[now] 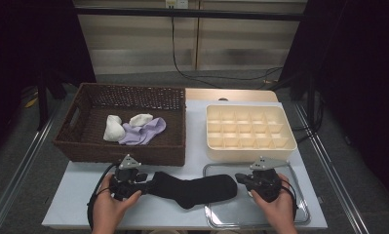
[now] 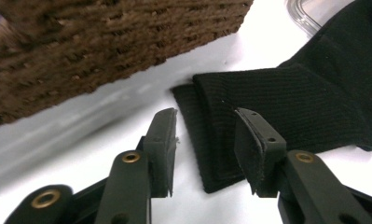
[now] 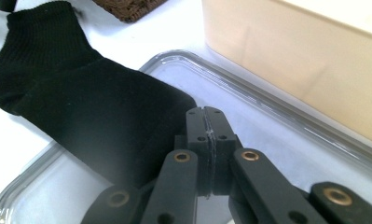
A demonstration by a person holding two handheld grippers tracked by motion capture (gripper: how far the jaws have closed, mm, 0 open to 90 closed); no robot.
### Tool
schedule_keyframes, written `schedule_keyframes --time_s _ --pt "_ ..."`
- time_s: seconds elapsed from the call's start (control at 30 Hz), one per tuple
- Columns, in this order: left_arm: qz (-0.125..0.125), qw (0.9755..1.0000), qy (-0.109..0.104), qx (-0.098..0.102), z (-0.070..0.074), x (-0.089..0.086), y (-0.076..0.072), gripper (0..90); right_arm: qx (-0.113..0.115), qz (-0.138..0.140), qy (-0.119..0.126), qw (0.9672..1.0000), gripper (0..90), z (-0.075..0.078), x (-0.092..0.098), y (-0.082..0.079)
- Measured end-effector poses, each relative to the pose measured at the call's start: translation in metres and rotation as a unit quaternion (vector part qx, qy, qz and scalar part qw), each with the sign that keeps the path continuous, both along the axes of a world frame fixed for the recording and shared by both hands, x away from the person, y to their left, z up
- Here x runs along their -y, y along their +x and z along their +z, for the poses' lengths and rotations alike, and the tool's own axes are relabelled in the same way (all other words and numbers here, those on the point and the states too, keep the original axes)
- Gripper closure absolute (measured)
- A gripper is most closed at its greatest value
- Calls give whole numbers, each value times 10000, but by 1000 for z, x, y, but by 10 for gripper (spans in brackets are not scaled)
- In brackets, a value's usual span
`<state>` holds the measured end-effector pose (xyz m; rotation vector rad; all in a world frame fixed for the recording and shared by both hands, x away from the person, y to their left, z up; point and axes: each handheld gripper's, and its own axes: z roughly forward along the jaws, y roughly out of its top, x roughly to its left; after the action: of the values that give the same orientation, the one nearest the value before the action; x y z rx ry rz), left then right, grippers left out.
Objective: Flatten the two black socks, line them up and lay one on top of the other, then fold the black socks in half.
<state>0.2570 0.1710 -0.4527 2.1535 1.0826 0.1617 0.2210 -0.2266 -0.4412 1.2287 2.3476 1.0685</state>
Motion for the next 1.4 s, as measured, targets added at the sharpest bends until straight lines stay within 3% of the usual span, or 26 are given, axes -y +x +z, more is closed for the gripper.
schedule_keyframes --time_s 0.13,0.23,0.27,0.37,0.4,0.43,0.5,0.67,0.9,1.07,1.4 --pt "42 10000 -17 -46 -4 1 0 552 -53 73 -8 10000 894 -3 -3 2" --pt "65 9999 150 -44 -9 3 1 562 -88 82 -12 9999 892 -4 -4 2" --pt "67 9999 95 -106 -11 3 1 565 -67 91 -18 9999 892 -4 -4 2" --pt "68 9997 101 -232 -12 5 0 607 -62 103 -26 9999 892 -4 -5 1" --pt "54 9994 74 -336 -12 5 0 687 -52 121 -13 9999 893 -4 -5 1" --pt "13 9991 21 -412 -12 6 0 687 -29 145 -28 9999 893 -4 -5 2" --pt "-32 9992 72 -381 -12 8 -1 764 -85 169 -6 9998 892 -4 -8 1" --pt "-47 9987 124 -491 -7 9 0 816 -36 275 23 9996 892 -4 -12 0" --pt "-78 9985 -68 -540 2 3 2 828 -46 421 8 9991 892 -4 -21 0" --pt "-151 9983 -126 -551 8 -2 5 828 -106 542 85 9984 892 -5 -30 2" --pt "-273 9978 -214 -570 16 -4 7 827 -206 805 15 9965 892 -11 -51 7"
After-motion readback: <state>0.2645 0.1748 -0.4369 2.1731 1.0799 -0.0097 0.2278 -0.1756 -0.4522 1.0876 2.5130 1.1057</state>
